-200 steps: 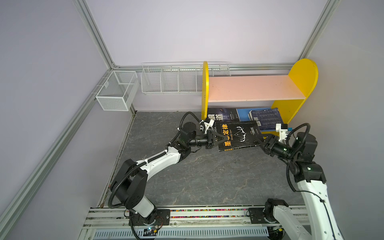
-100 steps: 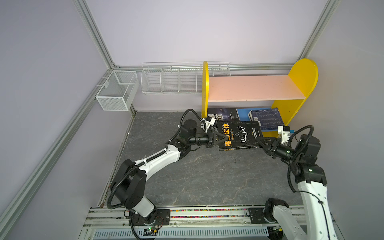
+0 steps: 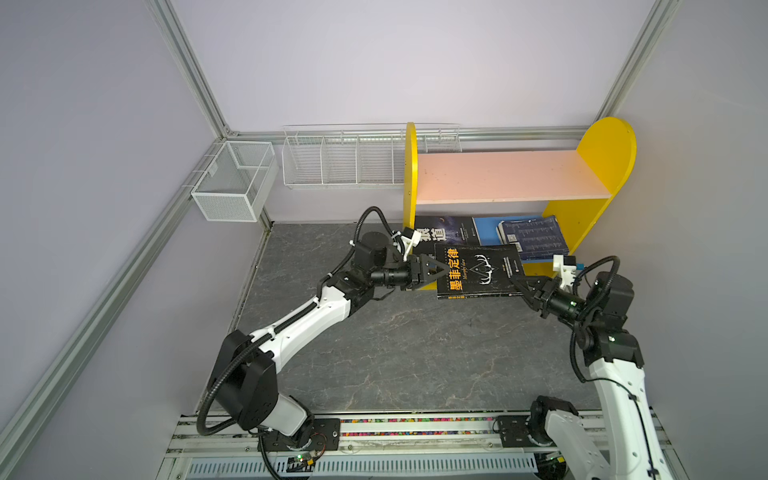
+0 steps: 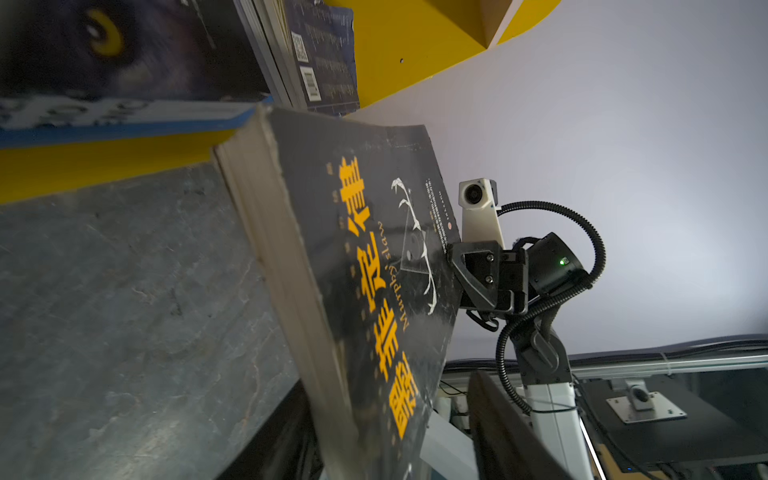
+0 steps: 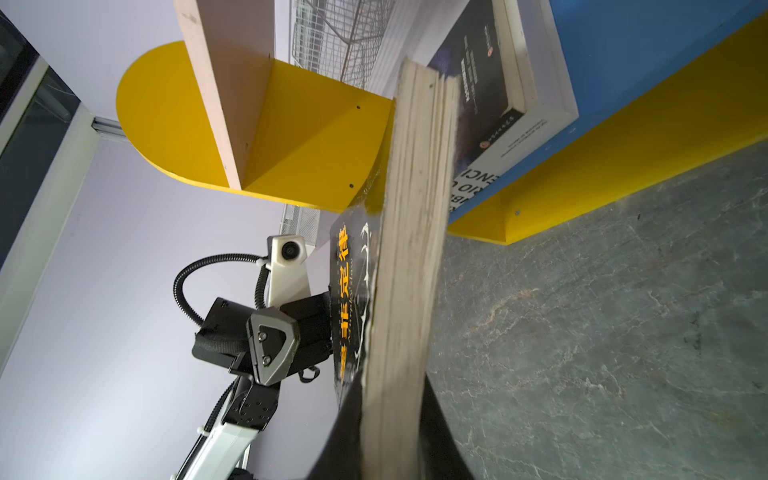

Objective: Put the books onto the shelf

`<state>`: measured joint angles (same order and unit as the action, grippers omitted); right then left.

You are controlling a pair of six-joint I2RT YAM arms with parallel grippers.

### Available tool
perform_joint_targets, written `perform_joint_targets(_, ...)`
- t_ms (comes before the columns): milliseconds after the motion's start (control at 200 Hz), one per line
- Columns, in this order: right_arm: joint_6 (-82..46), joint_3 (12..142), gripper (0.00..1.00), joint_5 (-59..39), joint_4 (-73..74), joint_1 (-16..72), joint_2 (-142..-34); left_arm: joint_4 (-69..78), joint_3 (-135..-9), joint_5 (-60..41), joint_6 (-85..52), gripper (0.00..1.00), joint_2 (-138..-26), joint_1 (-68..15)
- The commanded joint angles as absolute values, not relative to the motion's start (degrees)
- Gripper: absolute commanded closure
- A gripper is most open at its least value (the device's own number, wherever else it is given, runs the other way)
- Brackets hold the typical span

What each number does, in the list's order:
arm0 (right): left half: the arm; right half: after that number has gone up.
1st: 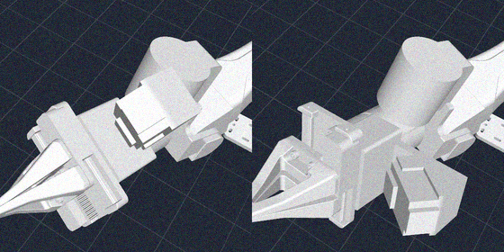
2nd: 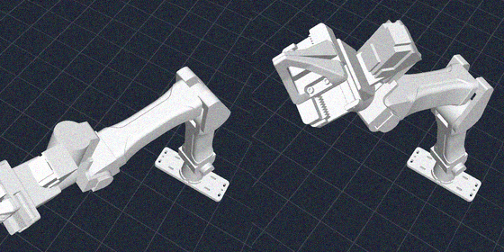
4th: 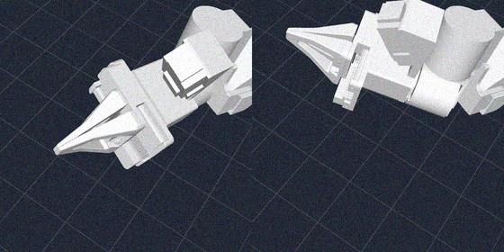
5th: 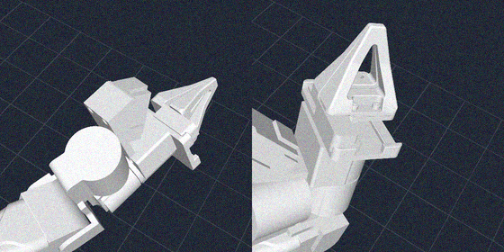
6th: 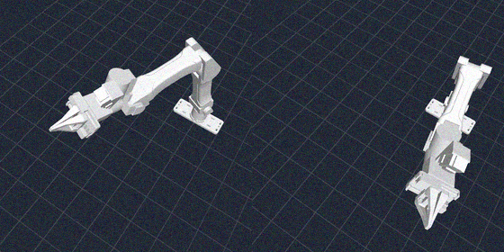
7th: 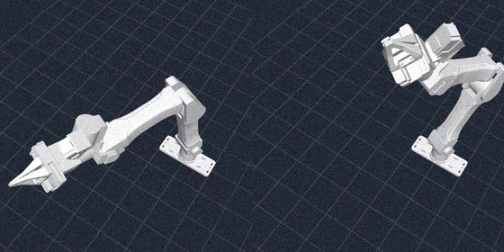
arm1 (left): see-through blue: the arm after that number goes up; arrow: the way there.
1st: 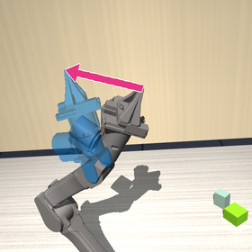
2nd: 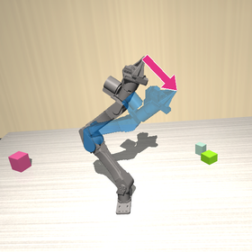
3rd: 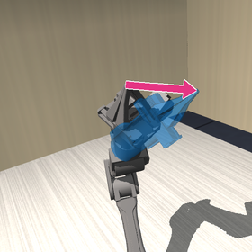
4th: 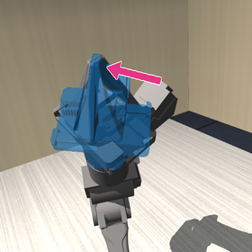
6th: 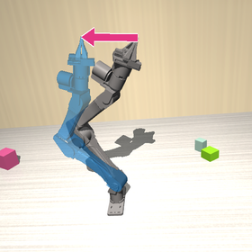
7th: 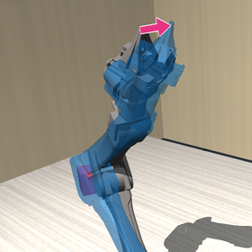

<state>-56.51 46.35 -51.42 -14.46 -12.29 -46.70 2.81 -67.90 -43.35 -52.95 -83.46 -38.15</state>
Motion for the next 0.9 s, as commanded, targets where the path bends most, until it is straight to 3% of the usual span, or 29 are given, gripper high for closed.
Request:
perform_joint_targets(0, -60.9, 47.78, 0.94, -50.01, -2.84, -12.74, -48.28, -1.52, -69.71, -39.24, -47.52, 0.29, -77.25, -35.58)
perform_joint_targets(105, -62.16, 49.58, 0.94, -50.18, -0.01, -12.76, -50.74, -3.53, -66.53, -35.3, -46.12, 0.2, -71.75, -33.01)
perform_joint_targets(340, -61.46, 53.55, 0.94, -48.84, 4.09, -12.55, -55.47, -11.01, -62.05, -30.75, -43.42, 0.13, -64.5, -26.87)
perform_joint_targets(895, -55.72, 59.7, 0.93, -44.18, 15.63, -4.96, -69.49, -12.79, -58.17, -25.06, -40.75, 0.02, -65.57, -26.02)
